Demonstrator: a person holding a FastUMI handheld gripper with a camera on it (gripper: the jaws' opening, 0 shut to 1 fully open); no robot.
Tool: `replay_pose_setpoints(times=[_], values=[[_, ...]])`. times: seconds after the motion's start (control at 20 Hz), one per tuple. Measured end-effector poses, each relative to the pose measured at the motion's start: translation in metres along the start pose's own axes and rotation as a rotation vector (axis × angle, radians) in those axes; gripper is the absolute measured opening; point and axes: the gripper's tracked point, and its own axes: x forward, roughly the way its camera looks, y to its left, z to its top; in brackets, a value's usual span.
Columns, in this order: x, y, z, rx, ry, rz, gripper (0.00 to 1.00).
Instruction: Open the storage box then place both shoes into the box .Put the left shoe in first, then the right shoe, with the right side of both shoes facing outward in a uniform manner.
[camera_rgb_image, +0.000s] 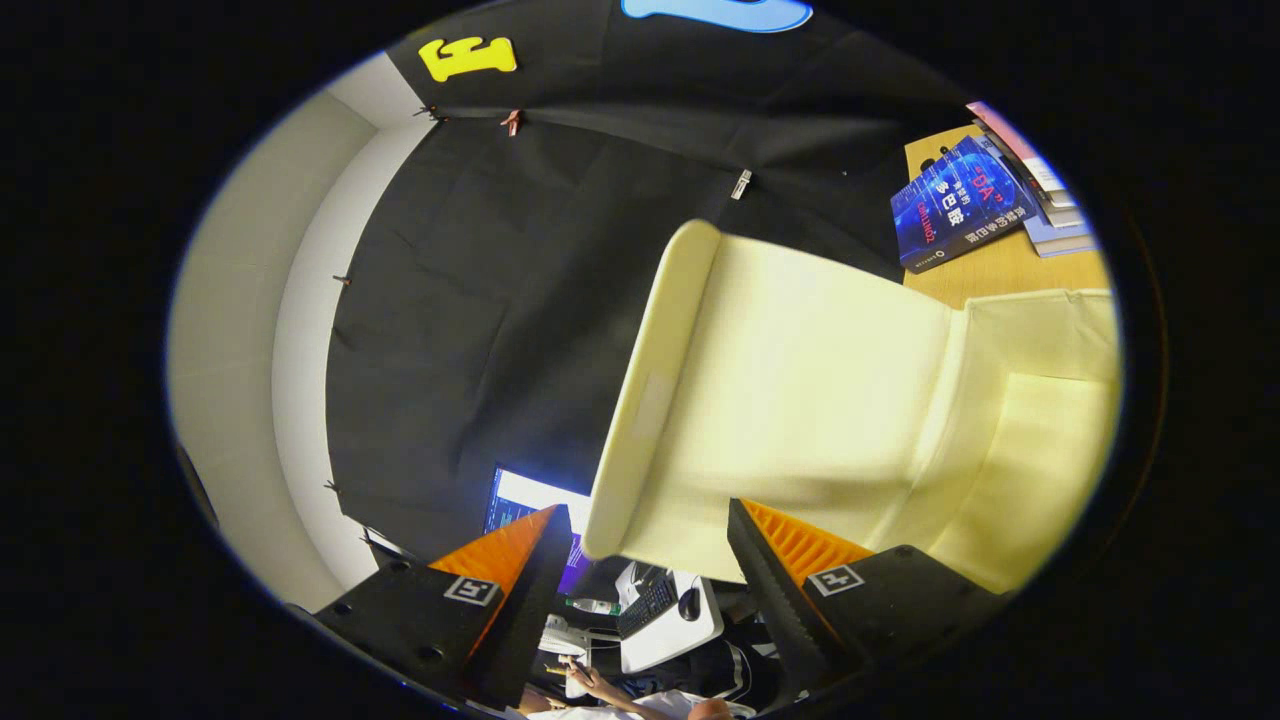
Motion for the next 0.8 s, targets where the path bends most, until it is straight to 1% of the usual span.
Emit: replay_pose_setpoints(times=[0.1,0.2,0.3,0.45,0.55,0.6,0.8], values=[[-0.007,0.000,0.001,-0.011,-0.016,-0.008,0.96],[-0.021,-0.005,0.000,-0.058,-0.041,-0.031,0.95],[-0.039,-0.012,-0.002,-0.124,-0.064,-0.078,0.95],[-0.073,-0.023,-0.003,-0.227,-0.113,-0.171,0.95],[-0.099,-0.032,-0.006,-0.284,-0.139,-0.248,0.95],[-0.115,-0.040,-0.005,-0.315,-0.156,-0.301,0.95],[-0.192,-0.071,-0.001,-0.423,-0.227,-0.540,0.96]])
